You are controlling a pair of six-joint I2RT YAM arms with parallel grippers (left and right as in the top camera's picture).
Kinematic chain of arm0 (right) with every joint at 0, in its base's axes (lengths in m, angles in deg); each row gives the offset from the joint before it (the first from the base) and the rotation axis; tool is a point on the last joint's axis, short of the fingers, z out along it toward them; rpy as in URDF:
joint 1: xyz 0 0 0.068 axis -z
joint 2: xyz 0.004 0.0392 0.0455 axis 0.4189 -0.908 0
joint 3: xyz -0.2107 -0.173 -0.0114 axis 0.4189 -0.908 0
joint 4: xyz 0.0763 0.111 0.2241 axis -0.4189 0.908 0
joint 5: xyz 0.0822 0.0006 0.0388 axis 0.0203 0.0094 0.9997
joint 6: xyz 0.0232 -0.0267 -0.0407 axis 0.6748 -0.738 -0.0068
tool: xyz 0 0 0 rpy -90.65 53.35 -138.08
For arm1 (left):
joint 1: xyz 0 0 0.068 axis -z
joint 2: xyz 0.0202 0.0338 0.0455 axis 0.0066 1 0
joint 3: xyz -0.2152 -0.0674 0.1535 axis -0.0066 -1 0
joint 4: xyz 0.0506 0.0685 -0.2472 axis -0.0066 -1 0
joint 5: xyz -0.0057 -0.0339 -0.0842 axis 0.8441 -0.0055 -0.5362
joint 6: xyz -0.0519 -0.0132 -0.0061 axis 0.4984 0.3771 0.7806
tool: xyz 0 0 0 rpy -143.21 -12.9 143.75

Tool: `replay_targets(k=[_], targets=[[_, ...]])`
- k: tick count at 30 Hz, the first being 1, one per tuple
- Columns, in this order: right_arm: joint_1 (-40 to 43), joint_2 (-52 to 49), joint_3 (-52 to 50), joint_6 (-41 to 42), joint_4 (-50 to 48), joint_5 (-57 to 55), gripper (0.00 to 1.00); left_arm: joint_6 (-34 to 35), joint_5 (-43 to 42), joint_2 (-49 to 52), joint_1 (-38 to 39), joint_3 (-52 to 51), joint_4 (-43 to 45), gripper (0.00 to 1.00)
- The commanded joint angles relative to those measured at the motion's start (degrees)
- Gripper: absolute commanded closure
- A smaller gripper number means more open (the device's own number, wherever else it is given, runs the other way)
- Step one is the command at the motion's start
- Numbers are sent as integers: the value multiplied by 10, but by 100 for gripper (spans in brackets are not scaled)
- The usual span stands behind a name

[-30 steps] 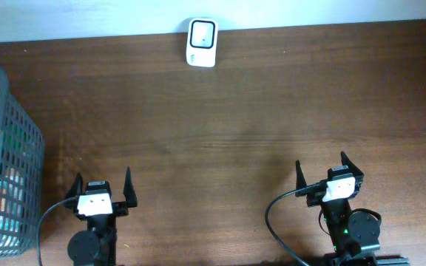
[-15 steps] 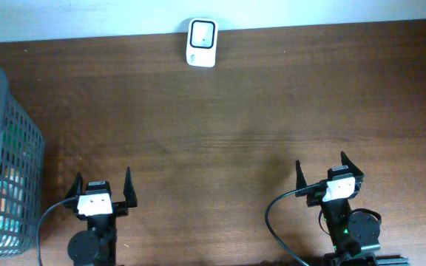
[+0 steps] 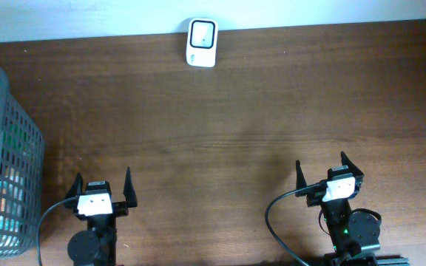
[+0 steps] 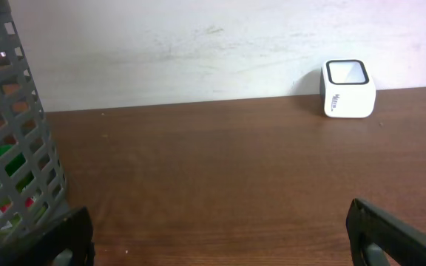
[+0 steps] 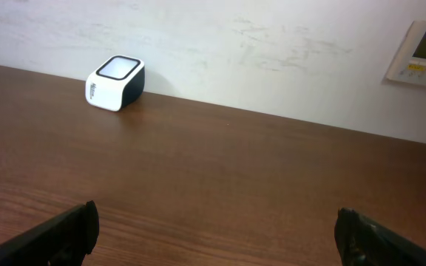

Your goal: Scan the item barcode

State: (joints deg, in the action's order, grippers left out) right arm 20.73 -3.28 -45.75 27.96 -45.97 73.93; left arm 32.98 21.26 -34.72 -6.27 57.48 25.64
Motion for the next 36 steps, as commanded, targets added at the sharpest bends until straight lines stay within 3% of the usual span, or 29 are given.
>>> replay_targets(k=[1,20,25,31,36], targets=[[3,6,-4,4,1,7,2,-10,-2,-5,2,-2,-2,1],[3,6,-4,4,1,7,2,-9,-1,-5,2,-2,0,1],[3,6,-4,4,1,7,2,26,-12,-5,2,8,-10,1],[3,6,-4,4,1,8,2,26,-17,37,2,78,-36,1],[3,6,-4,4,1,7,2,26,-38,132,2,186,-73,1]])
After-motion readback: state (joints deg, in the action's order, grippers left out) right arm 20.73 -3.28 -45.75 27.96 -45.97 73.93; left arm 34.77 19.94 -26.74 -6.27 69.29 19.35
